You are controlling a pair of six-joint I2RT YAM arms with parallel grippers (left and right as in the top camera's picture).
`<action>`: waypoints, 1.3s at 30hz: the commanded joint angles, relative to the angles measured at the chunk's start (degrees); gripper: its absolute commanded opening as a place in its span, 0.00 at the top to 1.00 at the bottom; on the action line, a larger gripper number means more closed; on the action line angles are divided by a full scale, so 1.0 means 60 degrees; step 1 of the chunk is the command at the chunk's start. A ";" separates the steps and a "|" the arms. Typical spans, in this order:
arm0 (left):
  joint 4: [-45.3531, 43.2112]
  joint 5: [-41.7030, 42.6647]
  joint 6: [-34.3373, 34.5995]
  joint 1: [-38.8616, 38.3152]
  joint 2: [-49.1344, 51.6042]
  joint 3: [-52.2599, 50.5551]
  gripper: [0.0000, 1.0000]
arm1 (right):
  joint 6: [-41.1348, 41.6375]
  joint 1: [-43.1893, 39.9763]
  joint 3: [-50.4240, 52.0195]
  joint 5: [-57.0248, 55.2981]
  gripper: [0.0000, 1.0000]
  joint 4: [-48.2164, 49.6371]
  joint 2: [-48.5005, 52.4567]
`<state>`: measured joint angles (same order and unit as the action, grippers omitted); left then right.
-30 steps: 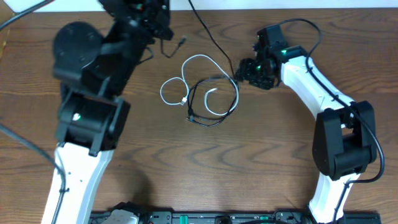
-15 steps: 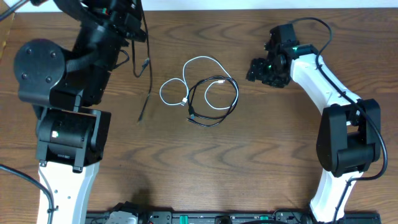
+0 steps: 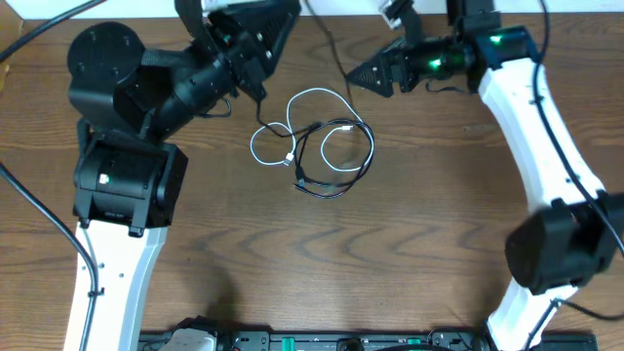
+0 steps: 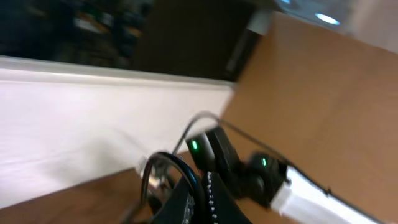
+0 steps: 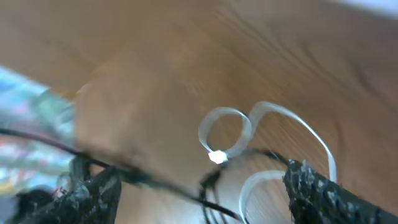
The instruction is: Untangle cables
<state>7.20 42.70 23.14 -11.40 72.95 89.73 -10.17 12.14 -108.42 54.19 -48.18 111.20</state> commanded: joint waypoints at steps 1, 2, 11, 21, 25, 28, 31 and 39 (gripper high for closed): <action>-0.0058 0.2062 0.0240 0.0321 -0.0098 0.0131 0.92 | -0.1712 -0.0007 -0.0262 0.2310 0.19 -0.0098 -0.0736; -0.0066 0.2310 0.0404 0.0430 -0.0091 0.0131 0.92 | -0.1902 -0.0007 -0.0262 0.2503 0.17 -0.0131 -0.0834; -0.1956 0.5118 0.2772 0.0798 0.0845 0.0131 0.92 | -0.2463 0.0015 -0.0262 0.3894 0.18 0.0219 -0.1035; -0.4018 0.6277 0.5373 0.0783 0.2076 0.0127 0.92 | -0.0958 0.0495 -0.0262 0.3198 0.98 0.1341 -0.1035; -0.4044 0.6153 0.5333 0.0783 0.2080 0.0127 0.85 | 0.1169 0.0415 -0.0262 0.1071 0.99 0.1617 -0.1038; -0.4044 0.6018 0.5125 0.0783 0.2080 0.0109 0.60 | 0.2262 0.0138 -0.0317 -0.0426 0.99 0.1843 -0.1140; -0.4044 0.6014 0.4462 0.0783 0.2080 0.0109 0.36 | 0.3442 -0.0437 -0.0823 -0.1086 0.99 0.2251 -0.1399; -0.4044 0.5952 0.4178 0.0790 0.2124 0.0102 0.28 | 0.6222 -0.3319 -0.3064 -0.1217 0.99 0.2798 -0.1566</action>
<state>-16.75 78.06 50.35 -6.85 86.15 89.71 18.37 -2.00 -123.59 47.99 -32.56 103.85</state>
